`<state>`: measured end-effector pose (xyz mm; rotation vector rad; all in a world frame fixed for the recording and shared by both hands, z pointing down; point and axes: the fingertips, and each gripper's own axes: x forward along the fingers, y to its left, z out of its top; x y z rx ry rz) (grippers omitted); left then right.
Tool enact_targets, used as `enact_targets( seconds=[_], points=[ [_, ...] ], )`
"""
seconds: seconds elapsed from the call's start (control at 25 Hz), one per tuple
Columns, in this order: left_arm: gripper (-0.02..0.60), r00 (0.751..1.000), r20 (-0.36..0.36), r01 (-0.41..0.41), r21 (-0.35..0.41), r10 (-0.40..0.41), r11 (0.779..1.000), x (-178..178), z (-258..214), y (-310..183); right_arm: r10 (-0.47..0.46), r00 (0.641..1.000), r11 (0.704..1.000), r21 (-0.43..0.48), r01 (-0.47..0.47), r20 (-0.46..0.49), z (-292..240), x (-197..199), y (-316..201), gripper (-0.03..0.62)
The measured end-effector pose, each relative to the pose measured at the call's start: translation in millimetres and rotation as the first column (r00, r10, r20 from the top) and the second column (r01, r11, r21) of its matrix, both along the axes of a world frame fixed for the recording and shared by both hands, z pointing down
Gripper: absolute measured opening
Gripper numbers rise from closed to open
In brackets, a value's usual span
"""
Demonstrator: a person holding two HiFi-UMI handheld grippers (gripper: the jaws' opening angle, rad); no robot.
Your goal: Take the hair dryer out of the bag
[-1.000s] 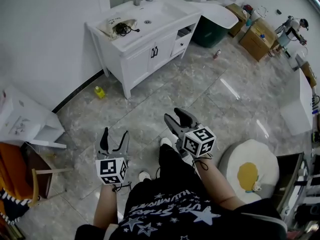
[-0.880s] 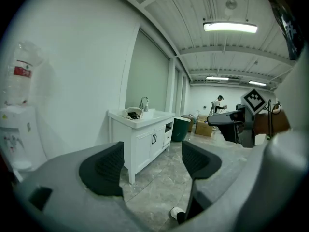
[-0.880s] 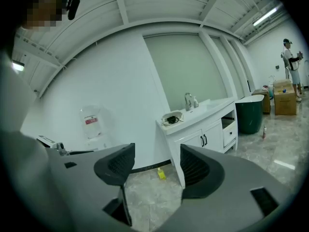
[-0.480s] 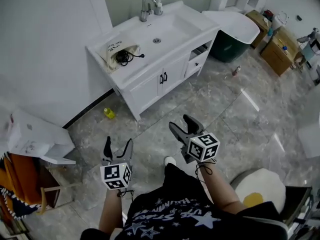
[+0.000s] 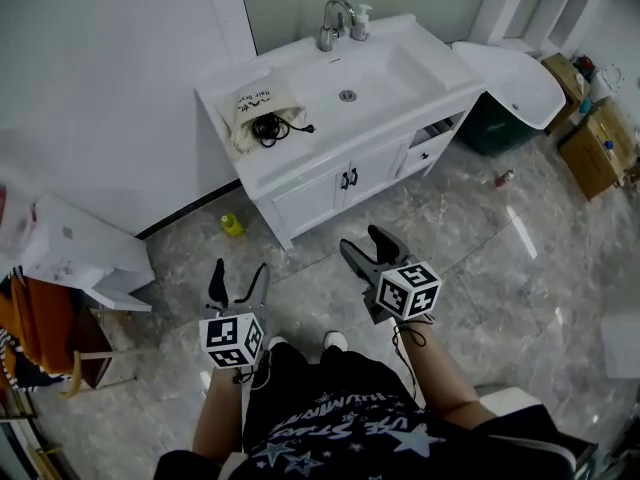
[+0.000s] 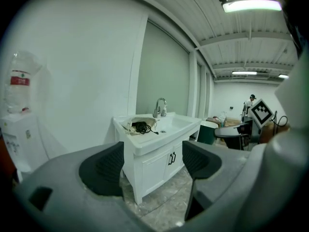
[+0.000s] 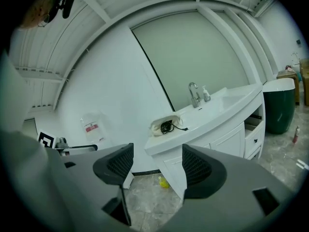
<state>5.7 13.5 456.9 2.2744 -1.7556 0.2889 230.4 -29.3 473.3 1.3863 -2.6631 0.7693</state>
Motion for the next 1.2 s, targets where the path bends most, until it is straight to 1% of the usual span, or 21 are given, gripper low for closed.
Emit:
enact_targets(
  seconds=[0.2, 0.36, 0.52, 0.64, 0.84, 1.0, 1.08, 1.12, 1.2],
  points=[
    [0.377, 0.998, 0.057, 0.006, 0.0, -0.006, 1.0, -11.1, 1.3, -30.9, -0.021, 1.0, 0.999, -0.029, 0.022, 0.01, 13.4, -8.4, -30.3, 0.299],
    [0.376, 0.999, 0.05, 0.004, 0.002, -0.004, 1.0, -21.7, 5.1, -68.1, -0.011, 1.0, 0.999, -0.04, 0.012, 0.009, 17.2, -12.8, -56.2, 0.299],
    [0.376, 0.999, 0.031, -0.025, 0.008, 0.024, 1.0, -28.3, 10.9, -117.4, 0.003, 1.0, 1.0, -0.026, -0.004, -0.024, 10.4, -15.9, -92.7, 0.299],
    [0.376, 0.998, 0.029, -0.048, 0.004, 0.048, 0.999, -34.3, 12.8, -163.4, 0.01, 0.999, 1.0, -0.012, -0.01, -0.045, -0.1, -22.6, -132.3, 0.299],
    [0.374, 0.996, 0.032, -0.078, -0.017, 0.078, 0.997, -43.8, 16.4, -236.4, 0.012, 0.998, 1.0, -0.027, -0.013, -0.063, -7.5, -43.5, -188.7, 0.295],
    [0.374, 0.99, 0.077, -0.118, -0.042, 0.121, 0.992, -50.3, 25.9, -290.1, -0.018, 0.996, 0.998, -0.061, 0.013, -0.087, -2.8, -70.2, -223.2, 0.284],
    [0.37, 0.985, 0.097, -0.138, -0.074, 0.144, 0.988, -53.3, 36.3, -312.3, -0.026, 0.996, 0.996, -0.082, 0.018, -0.09, 0.3, -83.0, -238.3, 0.281],
    [0.357, 0.984, 0.099, -0.142, -0.093, 0.151, 0.985, -55.0, 41.9, -321.3, -0.029, 0.995, 0.996, -0.09, 0.021, -0.091, 1.7, -88.8, -245.4, 0.281],
    [0.293, 0.982, 0.094, -0.149, -0.129, 0.161, 0.98, -57.5, 52.2, -335.9, -0.04, 0.994, 0.994, -0.102, 0.029, -0.1, 4.2, -98.9, -258.6, 0.281]
  ],
)
